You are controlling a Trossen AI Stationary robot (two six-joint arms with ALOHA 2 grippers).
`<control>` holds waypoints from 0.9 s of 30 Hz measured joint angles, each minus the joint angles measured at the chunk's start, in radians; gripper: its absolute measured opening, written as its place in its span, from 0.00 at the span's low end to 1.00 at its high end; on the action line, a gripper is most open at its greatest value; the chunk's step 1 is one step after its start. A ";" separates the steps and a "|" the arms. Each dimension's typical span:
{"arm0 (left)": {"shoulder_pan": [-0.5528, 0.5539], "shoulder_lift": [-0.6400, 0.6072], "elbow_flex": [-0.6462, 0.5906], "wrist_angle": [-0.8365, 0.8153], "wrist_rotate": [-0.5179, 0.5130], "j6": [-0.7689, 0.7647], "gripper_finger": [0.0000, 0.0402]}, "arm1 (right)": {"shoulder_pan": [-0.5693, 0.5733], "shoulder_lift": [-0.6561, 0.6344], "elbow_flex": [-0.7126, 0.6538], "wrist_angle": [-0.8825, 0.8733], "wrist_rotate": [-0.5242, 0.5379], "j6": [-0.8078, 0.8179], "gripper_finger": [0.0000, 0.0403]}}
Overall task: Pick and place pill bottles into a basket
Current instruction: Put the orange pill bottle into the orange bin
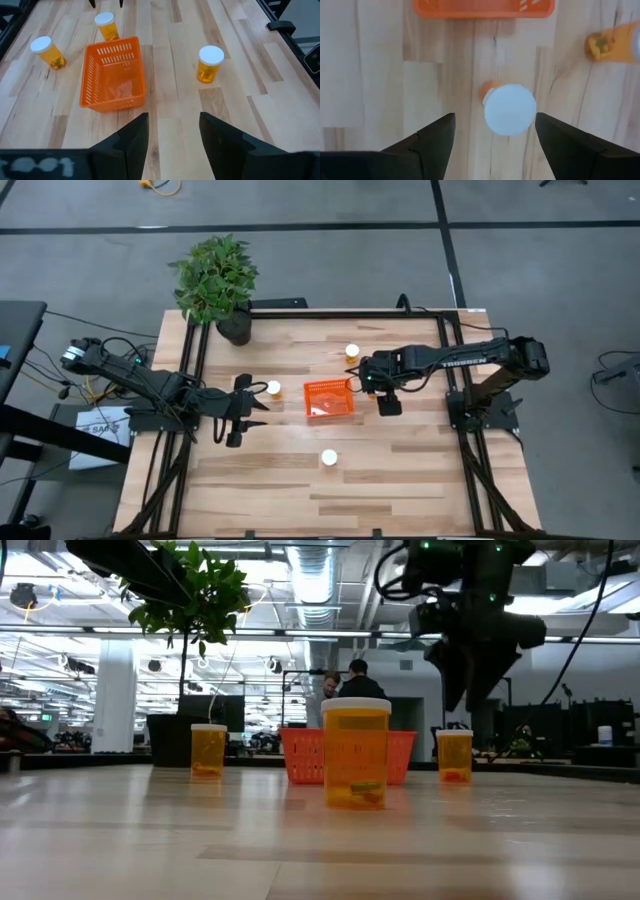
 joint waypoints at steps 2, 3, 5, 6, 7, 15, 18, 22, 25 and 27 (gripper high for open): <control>0.000 0.000 0.000 0.000 0.000 -0.001 0.41 | 0.000 0.000 -0.007 0.005 0.000 0.001 0.67; 0.000 0.000 0.000 0.000 0.000 -0.001 0.41 | 0.000 0.000 -0.007 0.015 0.000 0.001 0.67; 0.000 0.000 0.000 0.000 0.001 -0.002 0.41 | 0.000 0.000 -0.006 0.032 0.001 0.001 0.67; 0.000 0.000 0.000 0.000 0.002 -0.005 0.41 | -0.003 0.000 -0.006 0.032 0.001 -0.003 0.67; 0.000 0.000 0.000 0.000 0.002 -0.006 0.41 | -0.006 0.000 -0.006 0.032 0.001 -0.006 0.67; 0.000 0.000 0.000 0.000 0.006 -0.014 0.41 | -0.011 0.065 -0.005 0.032 0.003 -0.038 0.67; 0.000 0.000 0.000 0.000 0.008 -0.025 0.41 | -0.004 0.096 -0.005 0.036 0.035 -0.050 0.67; 0.000 0.000 0.000 0.000 0.009 -0.027 0.41 | -0.007 0.111 -0.004 0.047 0.057 -0.053 0.67; 0.000 0.000 0.000 0.000 0.009 -0.027 0.41 | -0.007 0.114 -0.006 0.056 0.053 -0.058 0.67; 0.000 0.000 0.000 0.000 0.009 -0.027 0.41 | -0.007 0.114 -0.006 0.066 0.055 -0.057 0.67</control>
